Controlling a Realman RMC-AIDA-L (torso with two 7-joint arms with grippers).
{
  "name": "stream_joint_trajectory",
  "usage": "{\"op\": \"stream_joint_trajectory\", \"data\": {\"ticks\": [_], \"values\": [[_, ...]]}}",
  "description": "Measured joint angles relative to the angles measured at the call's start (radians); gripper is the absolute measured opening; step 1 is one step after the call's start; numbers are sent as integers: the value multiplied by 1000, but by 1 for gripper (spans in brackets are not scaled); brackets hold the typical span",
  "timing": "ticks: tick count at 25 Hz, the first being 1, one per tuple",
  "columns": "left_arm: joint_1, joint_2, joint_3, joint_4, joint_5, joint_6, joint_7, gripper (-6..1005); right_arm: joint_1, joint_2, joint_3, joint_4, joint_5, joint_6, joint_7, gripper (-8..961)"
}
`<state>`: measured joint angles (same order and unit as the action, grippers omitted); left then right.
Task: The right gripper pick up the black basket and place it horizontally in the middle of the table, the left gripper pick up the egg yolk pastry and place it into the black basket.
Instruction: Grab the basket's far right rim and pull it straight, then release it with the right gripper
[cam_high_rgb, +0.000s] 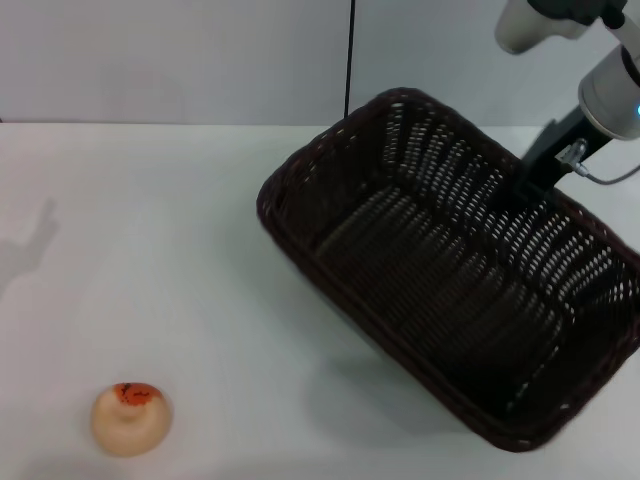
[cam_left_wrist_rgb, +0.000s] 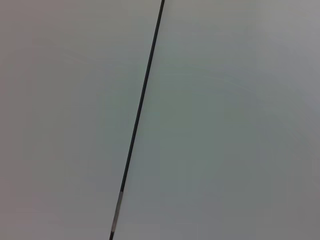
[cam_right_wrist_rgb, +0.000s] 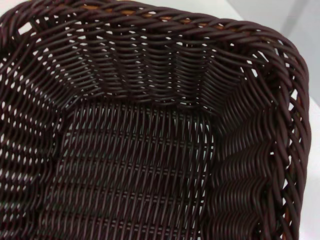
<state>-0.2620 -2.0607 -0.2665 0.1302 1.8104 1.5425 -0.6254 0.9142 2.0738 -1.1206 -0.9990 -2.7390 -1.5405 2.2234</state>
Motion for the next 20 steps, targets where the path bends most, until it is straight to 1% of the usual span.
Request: {"op": "stream_joint_trajectory", "data": {"ticks": [2,3,4,5,7,8,9,13,17,18,20], "values": [[5,-1,1,0,1,1,0,806,-10,0,-4,-20,29,-3,-108,144],[12,-3,1,0,3,9,0,806,-9,-2,-1,-27,51,-8,-204,145],[12,-3,1,0,3,9,0,805,-9,-2,-1,-27,51,-8,-204,146],[17,-4,4,-4,4,16,0,805,-8,-3,1,-27,60,-11,-246,147],[26,-4,12,-16,5,27,4,805,-6,-4,2,-27,89,-20,-341,148],[32,-4,20,-25,6,36,6,805,-2,-5,-3,-21,121,-32,-421,149],[36,-4,23,-27,6,42,5,805,-2,-5,-3,-21,121,-32,-421,150],[56,-6,27,-50,6,60,6,805,24,0,-9,14,155,-44,-540,154],[61,-5,28,-57,6,63,7,804,30,0,-10,35,185,-35,-603,157],[87,-6,41,-67,6,68,7,804,33,0,-10,39,201,-33,-628,158],[91,-6,44,-69,7,69,7,804,34,0,-11,40,209,-32,-642,160]]}}
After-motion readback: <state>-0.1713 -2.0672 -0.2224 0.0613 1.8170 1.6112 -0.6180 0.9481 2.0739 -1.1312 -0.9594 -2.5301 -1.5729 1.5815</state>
